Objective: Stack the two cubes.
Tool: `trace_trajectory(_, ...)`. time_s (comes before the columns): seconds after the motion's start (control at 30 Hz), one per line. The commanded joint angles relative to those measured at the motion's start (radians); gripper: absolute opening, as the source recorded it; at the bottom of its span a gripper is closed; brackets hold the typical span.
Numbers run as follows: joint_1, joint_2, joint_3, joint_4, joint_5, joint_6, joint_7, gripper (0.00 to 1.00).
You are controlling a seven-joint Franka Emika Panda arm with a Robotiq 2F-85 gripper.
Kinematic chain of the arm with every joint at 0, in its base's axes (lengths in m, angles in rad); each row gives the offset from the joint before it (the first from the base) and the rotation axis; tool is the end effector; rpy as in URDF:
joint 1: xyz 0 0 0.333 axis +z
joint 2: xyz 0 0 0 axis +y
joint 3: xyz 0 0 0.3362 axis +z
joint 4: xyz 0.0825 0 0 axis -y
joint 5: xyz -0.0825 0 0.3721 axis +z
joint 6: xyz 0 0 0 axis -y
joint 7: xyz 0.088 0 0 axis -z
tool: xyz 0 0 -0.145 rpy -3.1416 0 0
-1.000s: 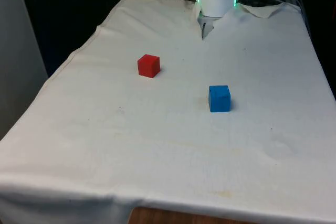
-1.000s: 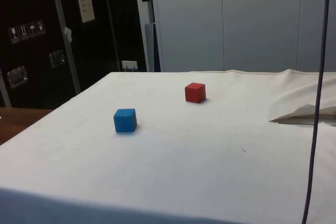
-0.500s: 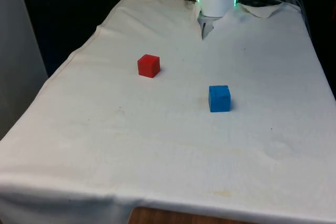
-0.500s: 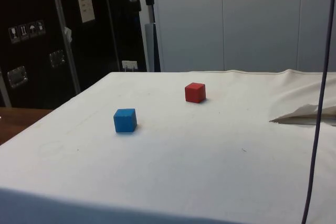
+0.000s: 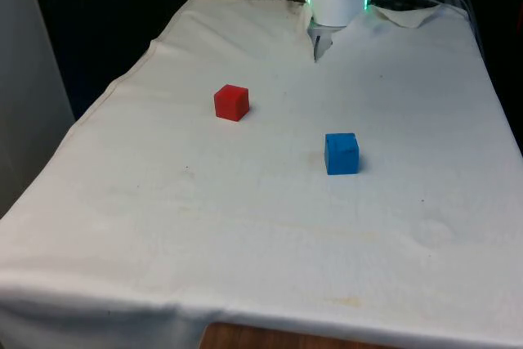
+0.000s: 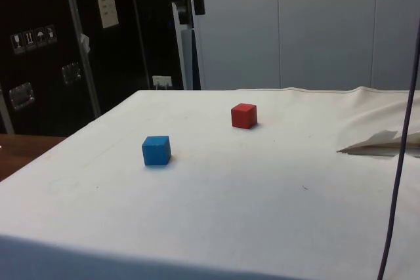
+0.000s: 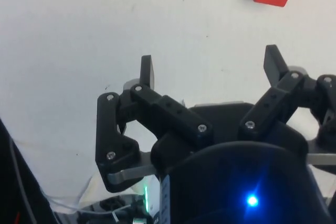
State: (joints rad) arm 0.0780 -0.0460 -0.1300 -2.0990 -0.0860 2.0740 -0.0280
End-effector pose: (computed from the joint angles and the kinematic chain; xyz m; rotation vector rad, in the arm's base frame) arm 0.5250 -0.0351 0.4301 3.0708 0.0258 0.0275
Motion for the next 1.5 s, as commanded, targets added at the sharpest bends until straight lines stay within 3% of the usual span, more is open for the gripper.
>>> trace_trajectory(0.0, -0.003, -0.014, -0.005, -0.025, -0.001, 0.027, -0.009, 1.0)
trace_trajectory(0.4, -0.004, -0.04, -0.056, -0.107, -0.002, 0.097, -0.064, 1.0)
trace_trajectory(0.73, -0.005, -0.012, -0.09, -0.13, 0.001, 0.145, -0.094, 1.0)
trace_trajectory(1.3, -0.003, 0.026, -0.124, -0.159, 0.0, 0.189, -0.084, 1.0)
trace_trajectory(1.47, -0.005, 0.042, -0.138, -0.176, 0.0, 0.229, -0.069, 1.0)
